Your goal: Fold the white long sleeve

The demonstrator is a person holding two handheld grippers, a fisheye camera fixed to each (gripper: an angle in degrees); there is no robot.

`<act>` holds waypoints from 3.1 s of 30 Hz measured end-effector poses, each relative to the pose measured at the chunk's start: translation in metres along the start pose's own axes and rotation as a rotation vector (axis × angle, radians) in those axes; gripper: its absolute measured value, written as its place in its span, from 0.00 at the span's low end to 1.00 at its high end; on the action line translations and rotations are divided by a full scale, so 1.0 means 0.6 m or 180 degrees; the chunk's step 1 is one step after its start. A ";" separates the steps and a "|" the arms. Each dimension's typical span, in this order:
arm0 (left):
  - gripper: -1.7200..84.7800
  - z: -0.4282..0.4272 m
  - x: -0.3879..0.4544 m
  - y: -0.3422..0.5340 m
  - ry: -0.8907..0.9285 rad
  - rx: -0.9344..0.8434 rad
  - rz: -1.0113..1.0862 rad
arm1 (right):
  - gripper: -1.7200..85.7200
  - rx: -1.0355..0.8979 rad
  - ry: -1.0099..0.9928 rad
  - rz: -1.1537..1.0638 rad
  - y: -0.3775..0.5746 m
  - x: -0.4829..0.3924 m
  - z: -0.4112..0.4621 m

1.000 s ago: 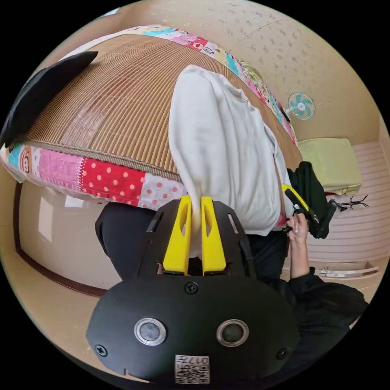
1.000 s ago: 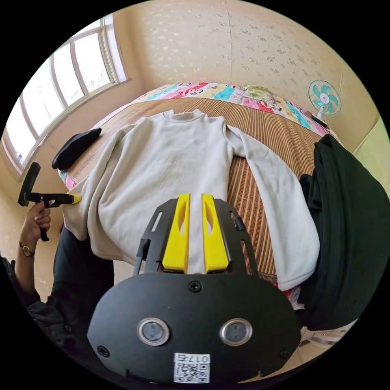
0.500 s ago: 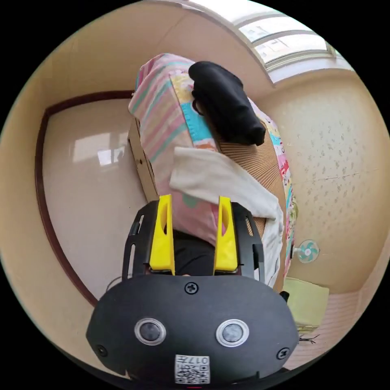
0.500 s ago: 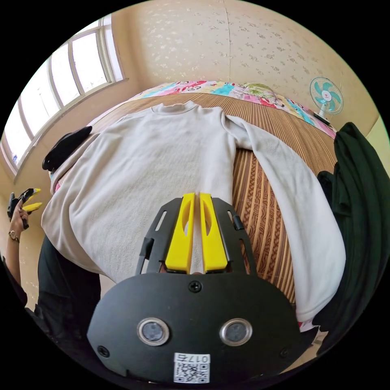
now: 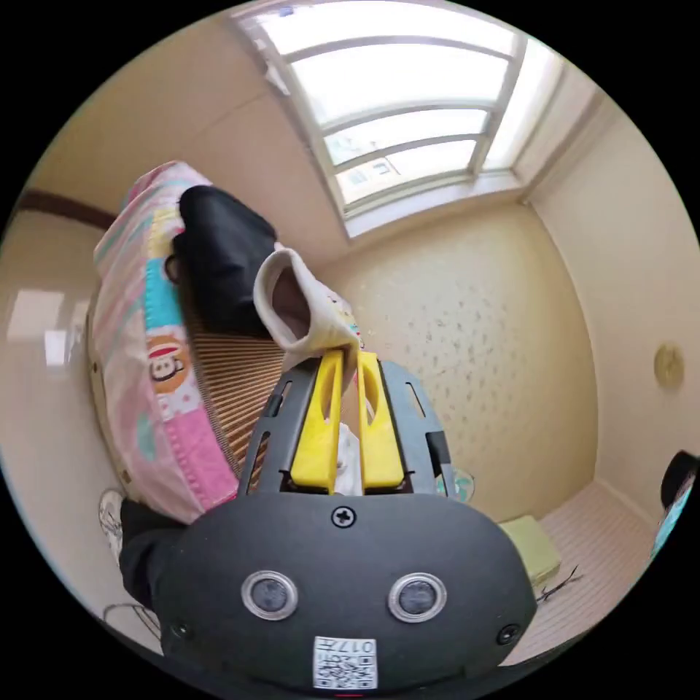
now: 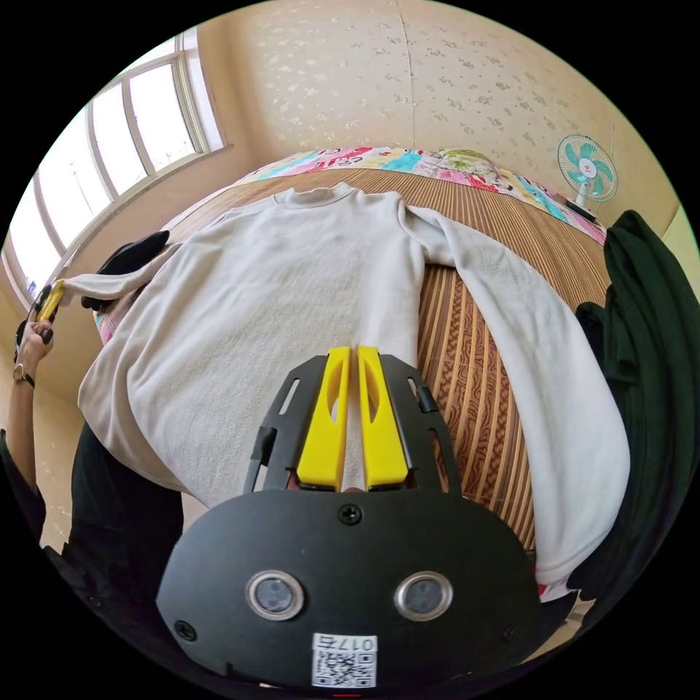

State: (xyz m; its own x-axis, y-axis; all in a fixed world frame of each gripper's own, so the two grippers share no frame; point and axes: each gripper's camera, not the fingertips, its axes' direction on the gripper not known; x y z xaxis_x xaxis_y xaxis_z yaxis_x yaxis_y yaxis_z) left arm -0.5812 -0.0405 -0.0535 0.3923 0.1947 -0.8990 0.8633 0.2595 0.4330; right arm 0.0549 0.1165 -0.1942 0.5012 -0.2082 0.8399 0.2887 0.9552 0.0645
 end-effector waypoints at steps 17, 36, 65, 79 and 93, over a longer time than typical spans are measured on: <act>0.13 0.261 0.199 0.681 -0.0101 -0.2672 0.1706 | 0.14 0.0015 0.1667 0.0081 0.043 0.032 -0.150; 0.14 0.116 0.027 0.730 -0.0482 -0.2665 0.1320 | 0.09 0.0064 -0.2326 -0.0398 -0.443 -0.034 -0.335; 0.13 0.472 0.044 0.542 -0.1126 -0.2537 0.1401 | 0.10 -0.0429 -0.0234 0.0779 -0.365 0.094 -0.083; 0.08 0.140 -0.066 0.519 -0.0855 -0.3164 0.1030 | 0.07 -0.0669 -0.0535 0.0746 -0.024 0.052 -0.215; 0.08 0.017 0.093 0.246 0.0606 -0.2015 0.0472 | 0.06 0.0765 -0.1299 0.0551 -0.089 0.056 -0.566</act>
State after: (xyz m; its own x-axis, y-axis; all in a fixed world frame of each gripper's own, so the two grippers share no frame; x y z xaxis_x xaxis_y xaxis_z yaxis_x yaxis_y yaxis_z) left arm -0.4285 -0.0010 -0.0406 0.3794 0.4192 -0.8248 0.4293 0.7099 0.5583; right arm 0.3330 -0.0128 -0.3525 0.1514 0.0107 0.9884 0.0096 0.9999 -0.0123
